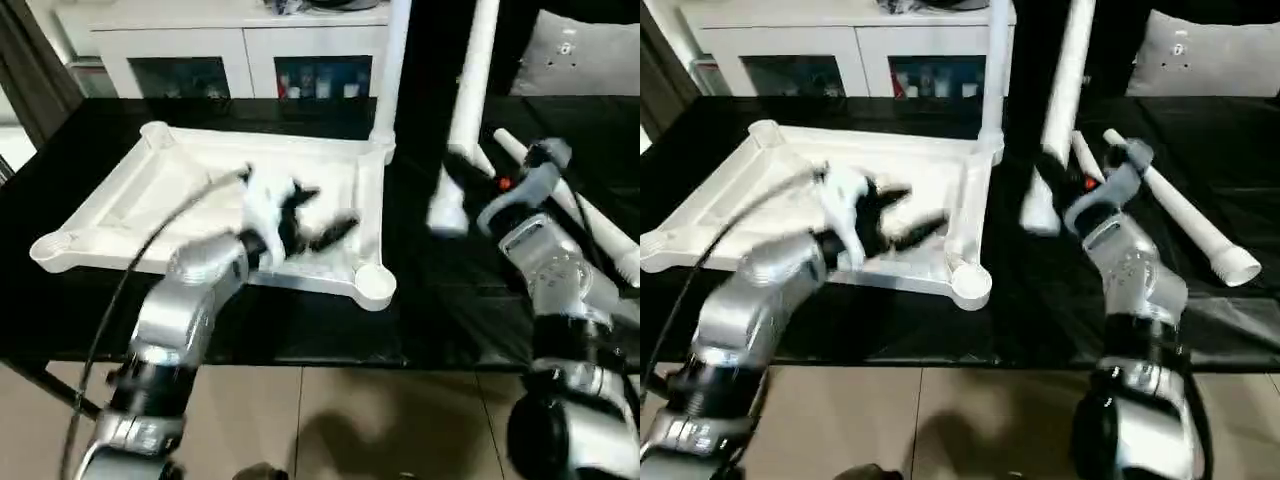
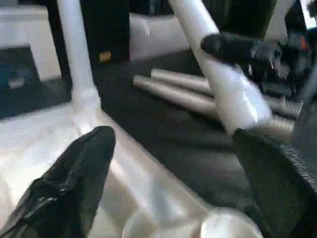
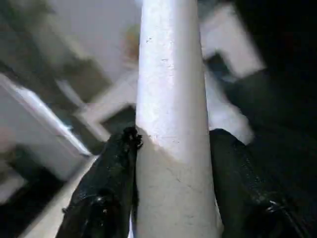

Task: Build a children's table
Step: Pick table leg

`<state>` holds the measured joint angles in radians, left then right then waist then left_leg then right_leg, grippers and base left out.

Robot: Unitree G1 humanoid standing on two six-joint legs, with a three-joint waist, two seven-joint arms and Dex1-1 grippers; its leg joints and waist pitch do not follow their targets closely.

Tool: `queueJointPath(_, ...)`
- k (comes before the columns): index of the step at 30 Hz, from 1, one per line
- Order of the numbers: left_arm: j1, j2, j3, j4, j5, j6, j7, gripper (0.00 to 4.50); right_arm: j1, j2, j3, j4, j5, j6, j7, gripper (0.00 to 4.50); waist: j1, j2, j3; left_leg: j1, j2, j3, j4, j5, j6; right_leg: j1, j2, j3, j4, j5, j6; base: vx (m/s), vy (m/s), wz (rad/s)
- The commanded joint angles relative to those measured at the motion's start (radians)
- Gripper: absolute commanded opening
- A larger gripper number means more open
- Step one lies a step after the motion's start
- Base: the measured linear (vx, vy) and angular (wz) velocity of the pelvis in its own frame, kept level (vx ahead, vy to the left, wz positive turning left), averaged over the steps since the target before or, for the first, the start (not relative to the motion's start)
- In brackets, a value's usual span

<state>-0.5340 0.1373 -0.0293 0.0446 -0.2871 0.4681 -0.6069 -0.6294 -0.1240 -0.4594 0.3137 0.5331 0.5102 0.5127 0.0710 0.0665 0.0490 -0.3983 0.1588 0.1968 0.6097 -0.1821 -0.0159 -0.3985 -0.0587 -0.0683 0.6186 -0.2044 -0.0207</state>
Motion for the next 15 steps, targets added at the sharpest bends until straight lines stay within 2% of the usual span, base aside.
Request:
queueJointPath(1,-0.058,-0.028,0.07,0.015,-0.083,0.052,0.039,4.49,0.025,0.021,0.035,-0.106,0.085,0.023,0.085,1.83,0.008,-0.009,-0.078,0.024,0.071,-0.035,-0.053,-0.053,0.119,0.054,-0.093,0.051,-0.058,0.023,-0.242,0.0,0.0,0.0)
queueJointPath(2,-0.087,-0.05,0.099,0.026,-0.123,0.076,0.056,4.5,0.041,0.027,0.05,-0.14,0.106,0.033,0.115,1.83,0.015,-0.008,-0.083,0.025,0.074,-0.037,-0.051,-0.043,0.126,0.053,-0.096,0.05,-0.054,0.039,-0.249,0.0,0.0,0.0)
queueJointPath(4,-0.127,-0.086,0.141,0.043,-0.183,0.111,0.086,4.5,0.064,0.033,0.073,-0.18,0.138,0.054,0.158,1.82,0.022,-0.012,-0.079,0.017,0.074,-0.04,-0.052,-0.038,0.135,0.053,-0.095,0.048,-0.054,0.03,-0.251,0.0,0.0,0.0)
queueJointPath(5,-0.141,-0.101,0.158,0.051,-0.205,0.125,0.099,4.5,0.072,0.035,0.081,-0.194,0.153,0.067,0.175,1.82,0.024,-0.012,-0.078,0.019,0.072,-0.037,-0.051,-0.046,0.133,0.051,-0.095,0.048,-0.058,0.014,-0.248,0.0,0.0,0.0)
queueJointPath(6,-0.156,-0.118,0.177,0.058,-0.23,0.143,0.117,4.5,0.086,0.036,0.095,-0.217,0.169,0.083,0.2,1.82,0.024,-0.032,-0.074,0.018,0.071,-0.034,-0.053,-0.064,0.129,0.053,-0.094,0.049,-0.064,-0.024,-0.244,0.0,0.0,0.0)
queueJointPath(7,-0.165,-0.13,0.19,0.063,-0.246,0.154,0.129,4.5,0.096,0.036,0.104,-0.233,0.179,0.093,0.216,1.82,0.029,-0.026,-0.075,0.018,0.072,-0.037,-0.052,-0.064,0.125,0.055,-0.099,0.049,-0.061,-0.04,-0.242,0.0,0.0,0.0)
queueJointPath(9,-0.178,-0.148,0.205,0.072,-0.275,0.175,0.139,4.5,0.112,0.032,0.124,-0.254,0.193,0.111,0.242,1.82,0.034,-0.024,-0.073,0.018,0.071,-0.037,-0.052,-0.064,0.118,0.052,-0.097,0.049,-0.069,-0.096,-0.215,0.0,0.0,0.0)
queueJointPath(10,-0.194,-0.176,0.221,0.076,-0.32,0.209,0.147,4.5,0.136,0.023,0.155,-0.282,0.209,0.135,0.28,1.82,0.034,-0.025,-0.073,0.018,0.071,-0.037,-0.053,-0.064,0.112,0.051,-0.095,0.049,-0.07,-0.111,-0.205,0.0,0.0,0.0)
queueJointPath(15,-0.205,-0.227,0.23,0.035,-0.422,0.281,0.141,4.5,0.175,0.008,0.207,-0.31,0.214,0.151,0.315,1.82,0.045,-0.026,-0.073,0.018,0.072,-0.038,-0.053,-0.06,0.099,0.048,-0.096,0.05,-0.07,-0.115,-0.201,0.0,0.0,0.0)
